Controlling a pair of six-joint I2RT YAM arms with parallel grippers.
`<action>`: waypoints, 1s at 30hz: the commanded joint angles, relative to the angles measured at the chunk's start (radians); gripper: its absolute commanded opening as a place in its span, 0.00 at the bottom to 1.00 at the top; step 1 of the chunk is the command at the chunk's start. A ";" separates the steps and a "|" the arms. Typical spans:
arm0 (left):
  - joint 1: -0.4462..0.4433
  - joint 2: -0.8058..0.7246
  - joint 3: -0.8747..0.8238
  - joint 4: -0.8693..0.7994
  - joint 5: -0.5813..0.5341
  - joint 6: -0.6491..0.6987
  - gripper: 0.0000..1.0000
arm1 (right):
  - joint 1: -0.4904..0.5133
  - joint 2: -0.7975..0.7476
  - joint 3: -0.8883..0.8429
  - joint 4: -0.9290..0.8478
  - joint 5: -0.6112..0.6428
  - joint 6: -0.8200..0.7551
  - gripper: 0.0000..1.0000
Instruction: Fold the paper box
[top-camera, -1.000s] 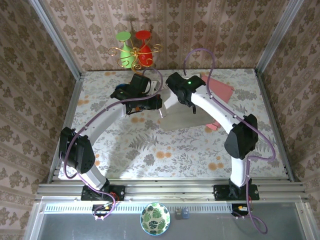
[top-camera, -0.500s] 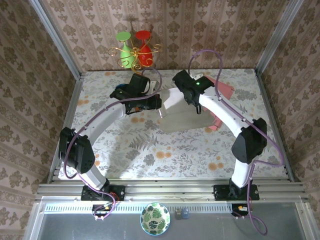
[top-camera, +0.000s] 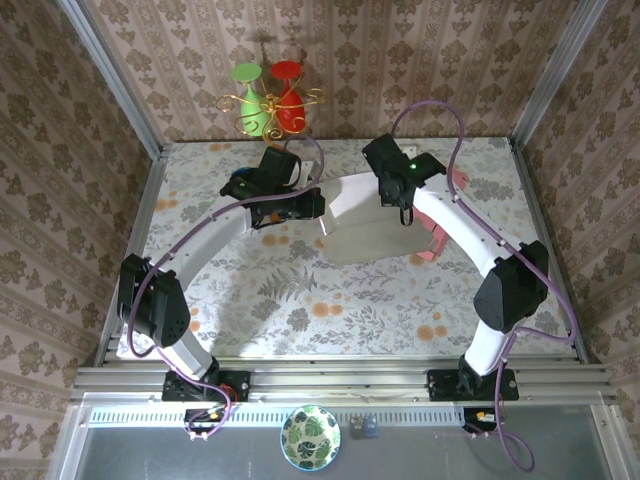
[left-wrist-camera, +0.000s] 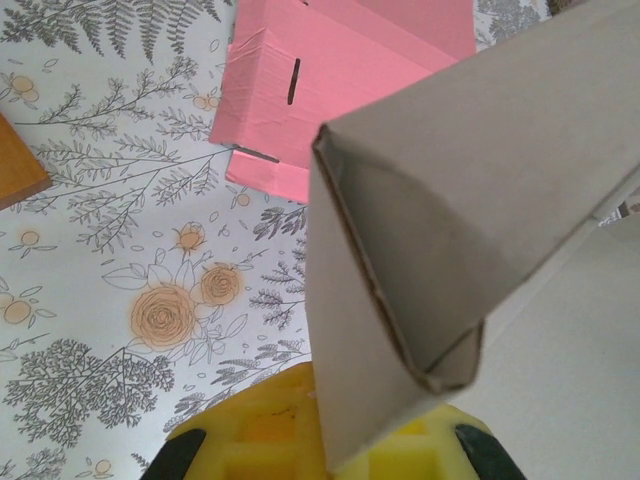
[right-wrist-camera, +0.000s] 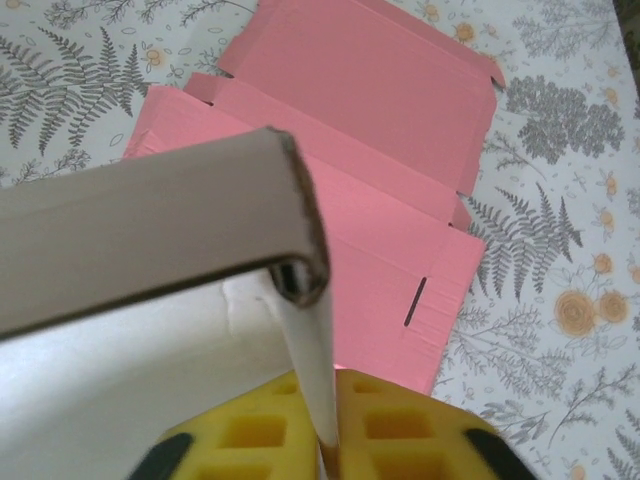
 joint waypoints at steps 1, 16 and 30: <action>0.004 -0.009 0.011 0.002 0.021 -0.014 0.00 | 0.003 0.037 0.038 -0.110 0.147 0.058 0.00; 0.002 -0.007 0.011 -0.002 0.017 -0.015 0.00 | 0.053 0.020 0.035 -0.081 0.157 0.040 0.00; -0.009 -0.014 -0.208 0.136 -0.116 -0.030 0.02 | 0.132 -0.074 -0.202 0.017 0.176 0.200 0.00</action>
